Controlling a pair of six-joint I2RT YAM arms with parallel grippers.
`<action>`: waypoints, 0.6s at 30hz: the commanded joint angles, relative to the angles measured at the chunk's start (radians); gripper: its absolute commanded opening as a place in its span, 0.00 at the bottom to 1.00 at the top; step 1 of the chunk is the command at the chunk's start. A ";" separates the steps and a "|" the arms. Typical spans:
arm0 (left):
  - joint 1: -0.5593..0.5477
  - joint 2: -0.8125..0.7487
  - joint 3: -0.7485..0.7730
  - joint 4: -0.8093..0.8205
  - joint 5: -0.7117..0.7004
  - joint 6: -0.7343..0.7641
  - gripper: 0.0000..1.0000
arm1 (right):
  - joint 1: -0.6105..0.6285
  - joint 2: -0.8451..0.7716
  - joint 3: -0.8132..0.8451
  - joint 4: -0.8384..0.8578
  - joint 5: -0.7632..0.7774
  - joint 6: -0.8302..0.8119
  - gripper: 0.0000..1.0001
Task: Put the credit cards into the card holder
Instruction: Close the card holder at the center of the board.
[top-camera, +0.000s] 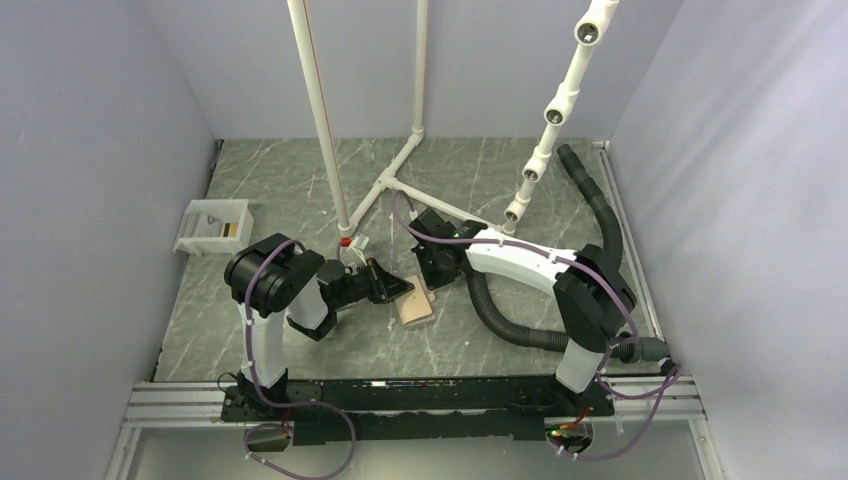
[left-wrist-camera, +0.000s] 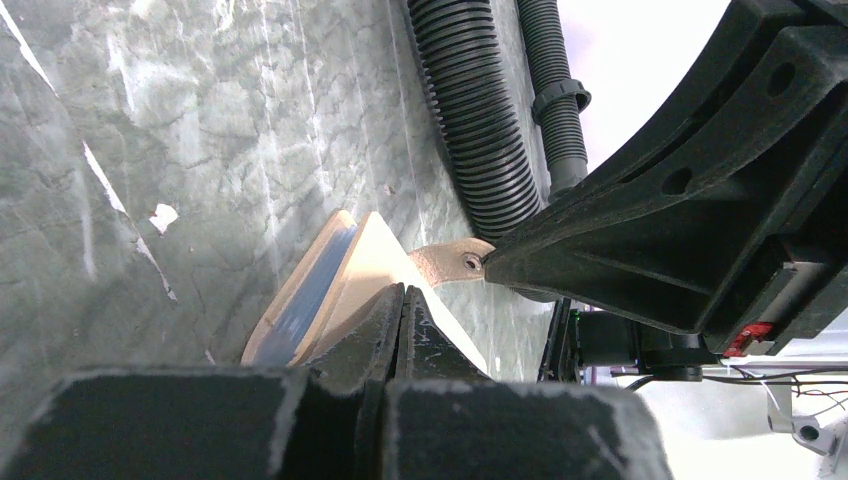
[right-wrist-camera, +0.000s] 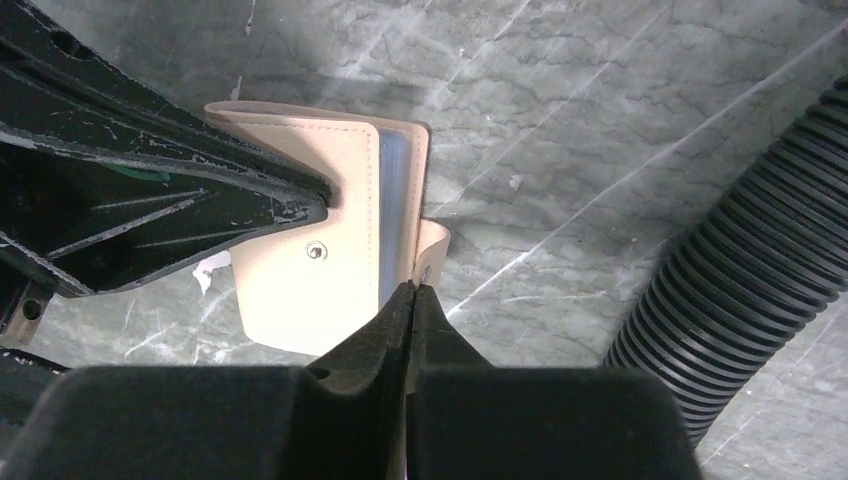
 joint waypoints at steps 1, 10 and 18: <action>-0.006 0.056 -0.042 -0.225 -0.013 0.061 0.00 | 0.001 -0.040 0.017 0.032 0.015 -0.012 0.00; -0.006 0.019 -0.034 -0.275 -0.006 0.057 0.00 | -0.098 -0.158 -0.214 0.400 -0.329 -0.053 0.00; -0.009 -0.052 -0.005 -0.435 -0.011 0.064 0.00 | -0.181 -0.151 -0.438 0.814 -0.630 -0.015 0.00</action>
